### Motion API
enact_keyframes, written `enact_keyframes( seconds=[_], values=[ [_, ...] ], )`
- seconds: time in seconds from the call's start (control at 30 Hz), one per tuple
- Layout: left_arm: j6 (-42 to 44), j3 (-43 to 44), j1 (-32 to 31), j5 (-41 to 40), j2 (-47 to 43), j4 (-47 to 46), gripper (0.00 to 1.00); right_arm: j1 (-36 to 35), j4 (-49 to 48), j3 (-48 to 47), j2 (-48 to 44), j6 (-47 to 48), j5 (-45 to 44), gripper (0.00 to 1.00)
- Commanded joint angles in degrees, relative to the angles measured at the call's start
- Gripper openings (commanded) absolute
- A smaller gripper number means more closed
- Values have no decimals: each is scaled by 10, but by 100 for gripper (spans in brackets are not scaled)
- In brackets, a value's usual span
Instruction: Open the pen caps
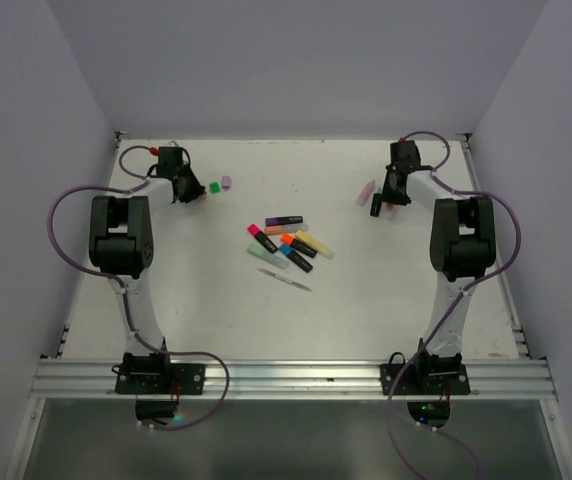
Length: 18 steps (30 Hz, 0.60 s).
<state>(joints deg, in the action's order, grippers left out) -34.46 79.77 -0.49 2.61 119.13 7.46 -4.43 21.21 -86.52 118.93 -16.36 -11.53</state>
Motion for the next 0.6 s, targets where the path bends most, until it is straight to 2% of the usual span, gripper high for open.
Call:
enact_keyframes(
  seconds=[0.0,0.2,0.23,0.27,0.3,0.33,0.37,0.4,0.43,0.57],
  values=[
    [19,49,5,16,27,12,0,3,-3,-20,10,10,-19,6],
    [23,84,5,49,52,6,0,3,-7,-20,20,19,-7,21],
    [24,87,5,50,54,9,3,3,-6,-19,19,22,-7,23],
    [25,88,5,52,56,11,6,3,-6,-17,17,26,-8,30],
    [26,87,5,51,55,11,9,3,-7,-15,14,27,-9,36],
    [26,86,5,48,54,11,20,3,-9,-15,12,28,-11,40],
    [24,85,5,46,53,12,24,3,-8,-15,10,30,-14,51],
    [23,82,5,46,52,12,27,4,-7,-18,8,31,-10,54],
    [21,80,5,44,51,13,37,4,-6,-21,7,33,-8,58],
    [20,72,21,38,37,14,56,3,7,-48,0,37,-16,66]
  ],
)
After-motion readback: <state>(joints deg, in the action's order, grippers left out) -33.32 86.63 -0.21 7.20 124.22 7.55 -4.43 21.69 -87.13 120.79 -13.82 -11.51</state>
